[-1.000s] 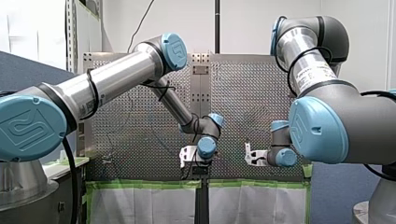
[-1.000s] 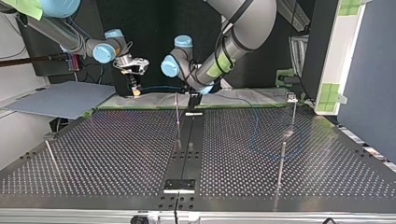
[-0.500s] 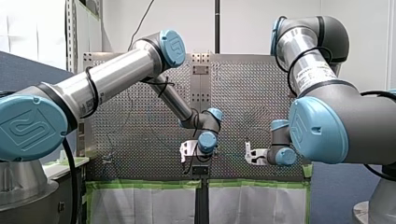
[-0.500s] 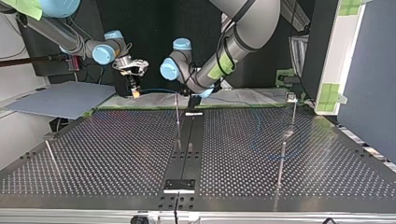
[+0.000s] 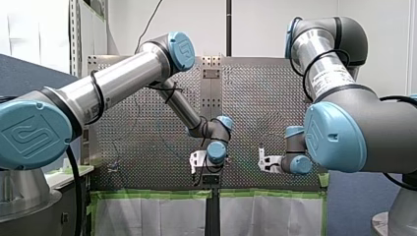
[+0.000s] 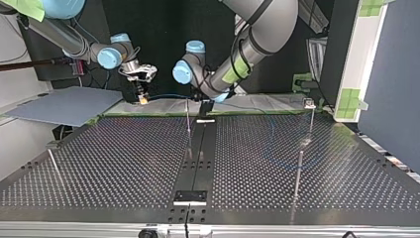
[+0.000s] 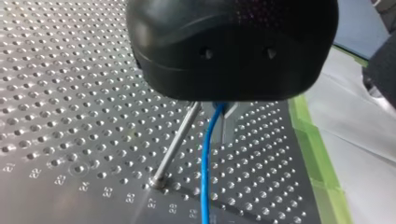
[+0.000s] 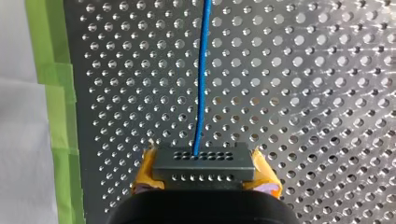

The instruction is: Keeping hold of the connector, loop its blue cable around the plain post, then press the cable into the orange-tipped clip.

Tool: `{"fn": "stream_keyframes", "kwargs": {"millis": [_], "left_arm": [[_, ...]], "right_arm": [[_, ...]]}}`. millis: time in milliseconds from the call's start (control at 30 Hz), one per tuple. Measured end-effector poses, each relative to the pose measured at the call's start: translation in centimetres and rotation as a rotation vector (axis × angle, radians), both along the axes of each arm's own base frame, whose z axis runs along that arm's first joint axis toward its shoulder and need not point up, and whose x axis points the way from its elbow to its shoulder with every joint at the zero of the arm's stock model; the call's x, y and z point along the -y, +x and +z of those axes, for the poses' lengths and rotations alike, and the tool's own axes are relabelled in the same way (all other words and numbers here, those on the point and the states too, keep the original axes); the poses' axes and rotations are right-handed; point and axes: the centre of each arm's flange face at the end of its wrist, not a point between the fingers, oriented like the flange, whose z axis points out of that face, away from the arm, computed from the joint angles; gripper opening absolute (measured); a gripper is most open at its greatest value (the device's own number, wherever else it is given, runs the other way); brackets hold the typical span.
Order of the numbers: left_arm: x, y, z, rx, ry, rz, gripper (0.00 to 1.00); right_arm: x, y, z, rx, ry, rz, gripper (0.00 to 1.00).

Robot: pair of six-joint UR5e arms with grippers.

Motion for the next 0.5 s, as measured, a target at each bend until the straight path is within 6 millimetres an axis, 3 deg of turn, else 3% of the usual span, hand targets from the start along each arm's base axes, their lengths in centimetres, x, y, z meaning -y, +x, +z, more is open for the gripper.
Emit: {"fn": "stream_keyframes", "kwargs": {"millis": [500], "left_arm": [[-1.1, 1.6, -0.2, 0.007, -0.029, -0.003, 0.00]], "right_arm": [[0.4, 0.3, 0.3, 0.018, -0.011, 0.002, 0.00]]}}
